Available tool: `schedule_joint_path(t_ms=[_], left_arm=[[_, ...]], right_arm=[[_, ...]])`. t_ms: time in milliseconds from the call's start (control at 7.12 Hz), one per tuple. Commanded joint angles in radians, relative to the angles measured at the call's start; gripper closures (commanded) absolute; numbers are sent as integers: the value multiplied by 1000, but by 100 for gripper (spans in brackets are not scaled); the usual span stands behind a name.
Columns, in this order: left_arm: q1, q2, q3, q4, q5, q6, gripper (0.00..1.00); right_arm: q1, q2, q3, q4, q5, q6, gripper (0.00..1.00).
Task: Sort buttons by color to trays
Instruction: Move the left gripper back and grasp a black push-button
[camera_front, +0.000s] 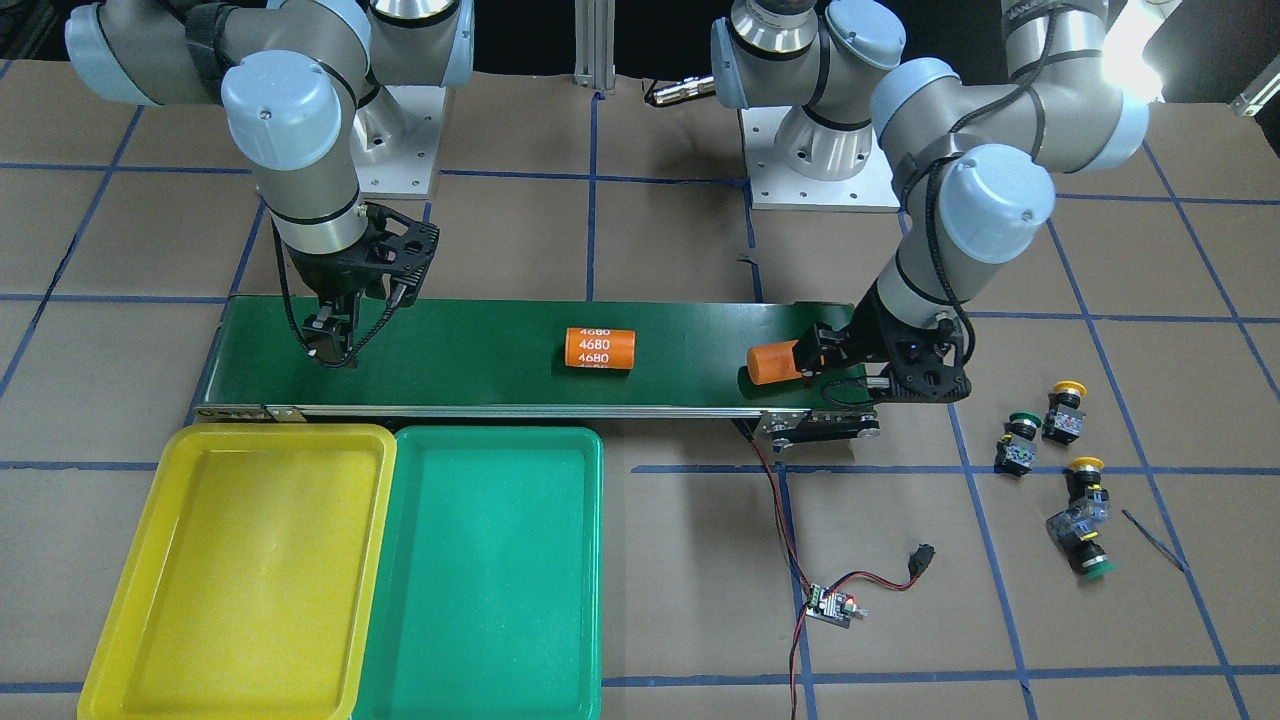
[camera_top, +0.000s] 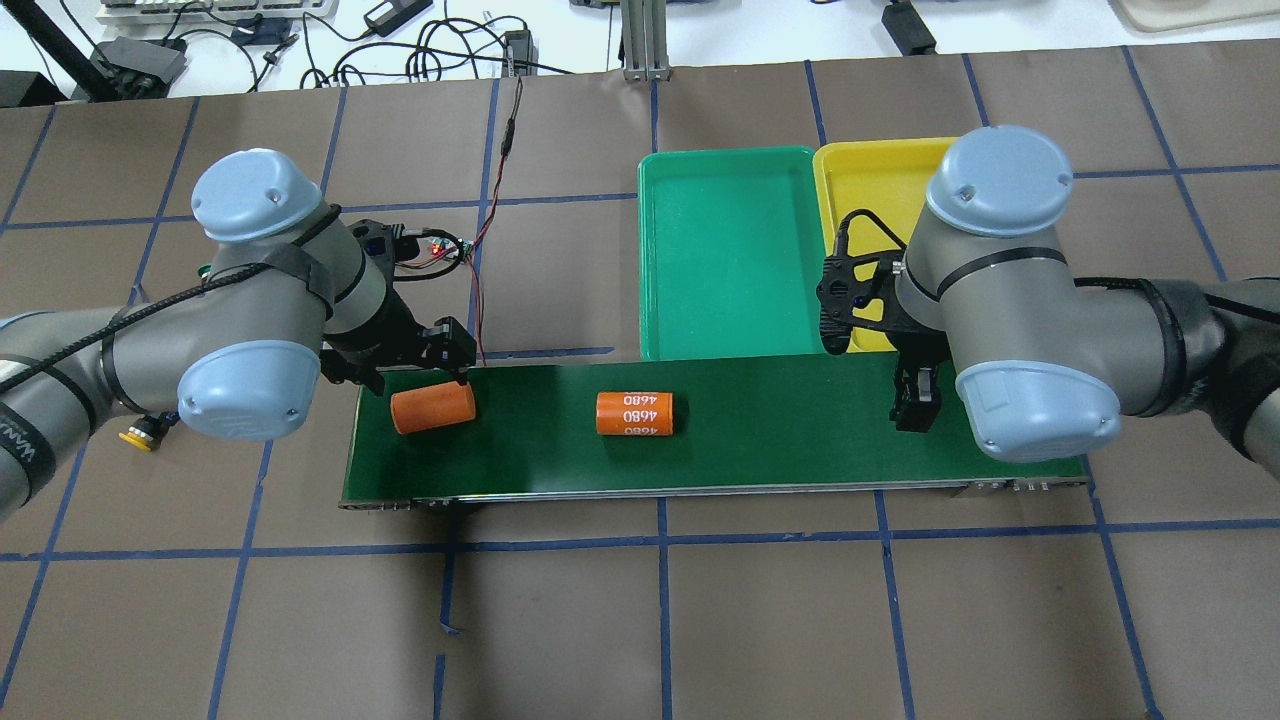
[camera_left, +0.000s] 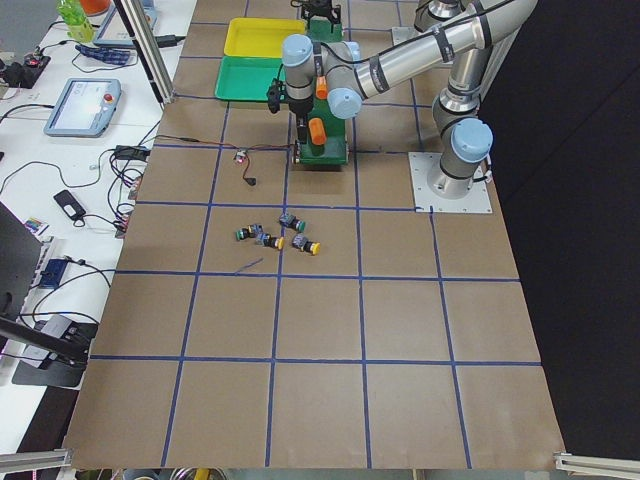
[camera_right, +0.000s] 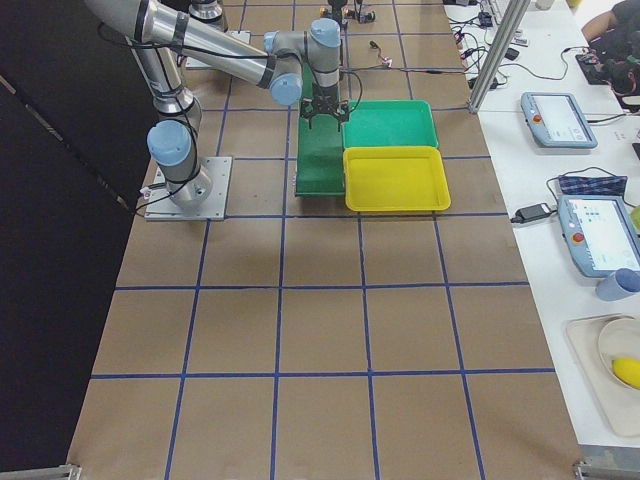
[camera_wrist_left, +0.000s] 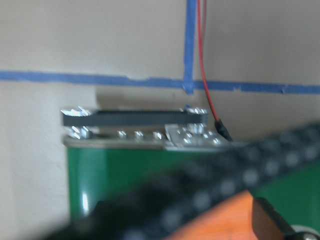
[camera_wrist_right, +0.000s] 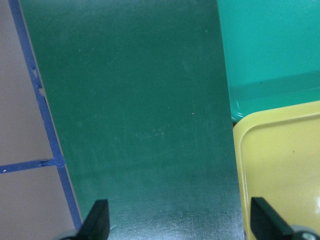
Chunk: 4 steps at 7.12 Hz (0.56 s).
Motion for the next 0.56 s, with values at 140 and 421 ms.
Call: schedule_joint_path(t_ms=[140, 421], left_arm=[[295, -90, 64, -17, -3, 506, 0], [383, -177, 57, 15, -3, 690, 0]], right_arm=[[1, -4, 0, 0, 0, 3, 0], [1, -5, -7, 2, 0, 2, 0]])
